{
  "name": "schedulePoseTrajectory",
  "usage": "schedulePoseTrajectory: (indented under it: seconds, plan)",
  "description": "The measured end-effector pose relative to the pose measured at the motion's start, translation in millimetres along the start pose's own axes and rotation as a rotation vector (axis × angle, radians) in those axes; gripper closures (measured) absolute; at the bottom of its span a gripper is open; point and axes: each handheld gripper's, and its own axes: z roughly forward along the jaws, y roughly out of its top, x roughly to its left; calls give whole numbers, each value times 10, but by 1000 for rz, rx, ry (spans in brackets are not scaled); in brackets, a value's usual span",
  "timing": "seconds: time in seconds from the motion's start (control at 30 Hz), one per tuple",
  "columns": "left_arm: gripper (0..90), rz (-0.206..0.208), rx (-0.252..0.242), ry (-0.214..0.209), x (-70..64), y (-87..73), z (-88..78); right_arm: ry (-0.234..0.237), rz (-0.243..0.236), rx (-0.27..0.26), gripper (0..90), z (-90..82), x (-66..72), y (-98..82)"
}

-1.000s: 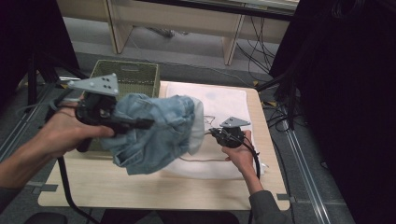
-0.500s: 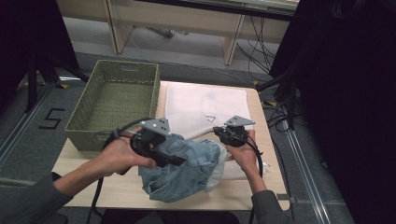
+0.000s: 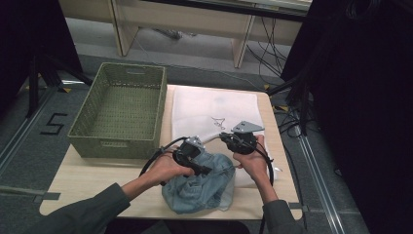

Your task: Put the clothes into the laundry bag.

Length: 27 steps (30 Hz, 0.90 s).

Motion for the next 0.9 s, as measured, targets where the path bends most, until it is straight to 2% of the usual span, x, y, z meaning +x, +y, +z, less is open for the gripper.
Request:
schedulePoseTrajectory:
  seconds: [0.03,0.13,0.27,0.33,0.4,0.53,0.63,0.73,0.77,0.83,0.87,0.9]
  plan:
    - [670,-28,37,4,63,-26,89,11,15,16,871,-5,23,2]
    - [646,-62,14,-9,135,-32,112,10,7,17,871,4,48,5]
    - [560,-27,17,9,97,-21,37,14,-16,14,870,6,42,4]
    - [463,-21,21,24,53,-1,-12,10,12,21,870,-5,64,2]
    - [363,-9,29,35,10,21,-80,11,5,21,870,-4,67,1]
    - [264,29,42,64,-78,99,-308,11,-2,16,869,-2,58,1]
    - [247,41,42,72,-103,146,-520,7,-3,15,868,-2,57,-3]
    - [241,81,40,107,-105,148,-685,-1,-14,5,868,-1,52,-1]
    - [242,75,34,112,-105,142,-745,-1,-13,8,868,-3,55,-1]
    - [257,75,8,120,-108,132,-820,-2,-22,3,867,-2,48,3]
    - [285,84,-5,127,-110,129,-841,3,1,13,867,-9,68,4]
    - [322,93,-41,149,-121,124,-861,3,-19,7,867,-6,48,7]
